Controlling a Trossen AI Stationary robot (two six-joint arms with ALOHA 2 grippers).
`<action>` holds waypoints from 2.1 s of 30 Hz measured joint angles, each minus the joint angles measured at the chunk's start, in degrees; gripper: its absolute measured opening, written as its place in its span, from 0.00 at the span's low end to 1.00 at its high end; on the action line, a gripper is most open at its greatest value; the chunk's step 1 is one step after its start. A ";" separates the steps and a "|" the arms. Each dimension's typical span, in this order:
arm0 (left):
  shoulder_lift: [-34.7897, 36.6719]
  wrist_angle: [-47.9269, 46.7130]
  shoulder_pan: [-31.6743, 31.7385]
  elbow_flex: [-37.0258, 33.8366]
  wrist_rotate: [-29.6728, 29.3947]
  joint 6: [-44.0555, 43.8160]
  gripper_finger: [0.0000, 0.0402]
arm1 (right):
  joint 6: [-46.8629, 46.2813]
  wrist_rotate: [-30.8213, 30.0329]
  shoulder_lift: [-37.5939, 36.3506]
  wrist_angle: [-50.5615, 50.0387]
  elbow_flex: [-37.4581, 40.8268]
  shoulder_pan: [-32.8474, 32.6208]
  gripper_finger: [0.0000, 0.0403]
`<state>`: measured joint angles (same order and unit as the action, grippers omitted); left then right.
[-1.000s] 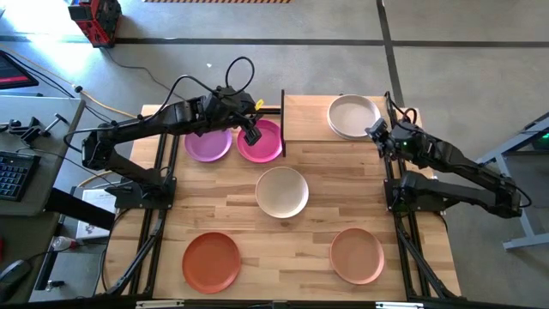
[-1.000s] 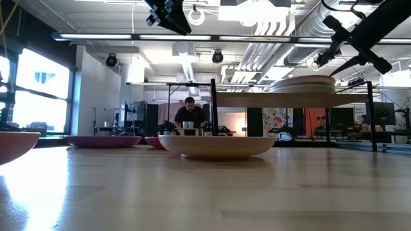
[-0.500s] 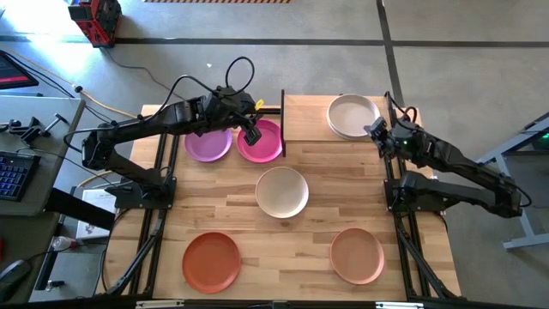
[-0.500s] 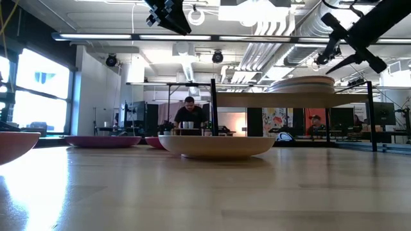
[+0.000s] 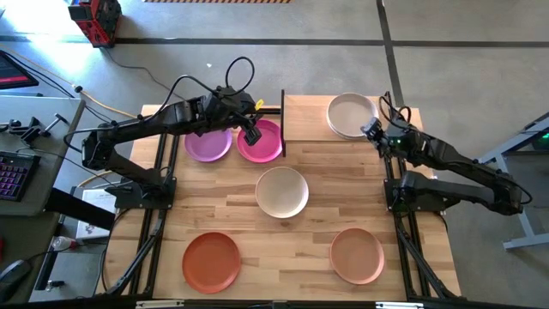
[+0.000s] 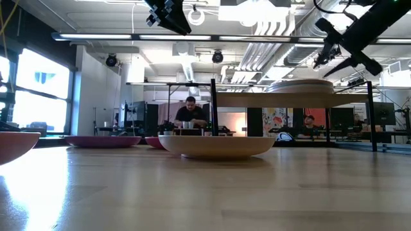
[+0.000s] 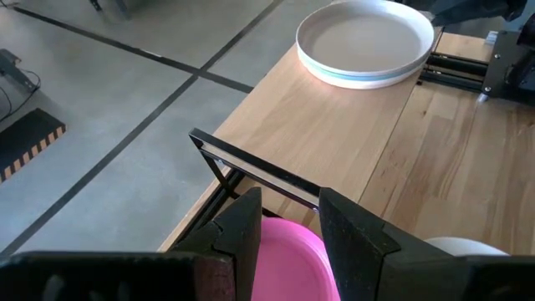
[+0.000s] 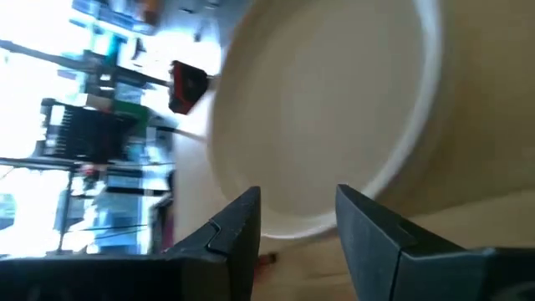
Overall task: Place and stack plates onto a shelf
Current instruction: Adjust the plates
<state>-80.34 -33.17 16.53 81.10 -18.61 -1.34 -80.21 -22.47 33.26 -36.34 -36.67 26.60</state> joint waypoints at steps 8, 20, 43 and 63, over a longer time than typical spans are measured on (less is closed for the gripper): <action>0.00 0.00 0.00 0.00 0.00 -0.02 0.28 | 9.58 2.30 3.90 20.23 -0.02 -0.25 0.34; 0.00 0.00 0.30 0.00 0.00 -0.01 0.28 | 24.49 3.66 17.43 31.97 -4.68 -5.76 0.34; 0.00 -0.06 1.95 0.00 -0.02 -1.44 0.28 | 30.32 10.89 48.40 -18.65 -43.56 -3.26 0.34; 0.00 -0.46 1.95 0.00 -0.02 -1.51 0.28 | 28.85 8.94 56.14 -22.18 -43.12 0.43 0.34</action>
<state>-80.34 -33.63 18.48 81.10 -18.63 -2.85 -51.36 -13.53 89.41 -58.52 -79.79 27.03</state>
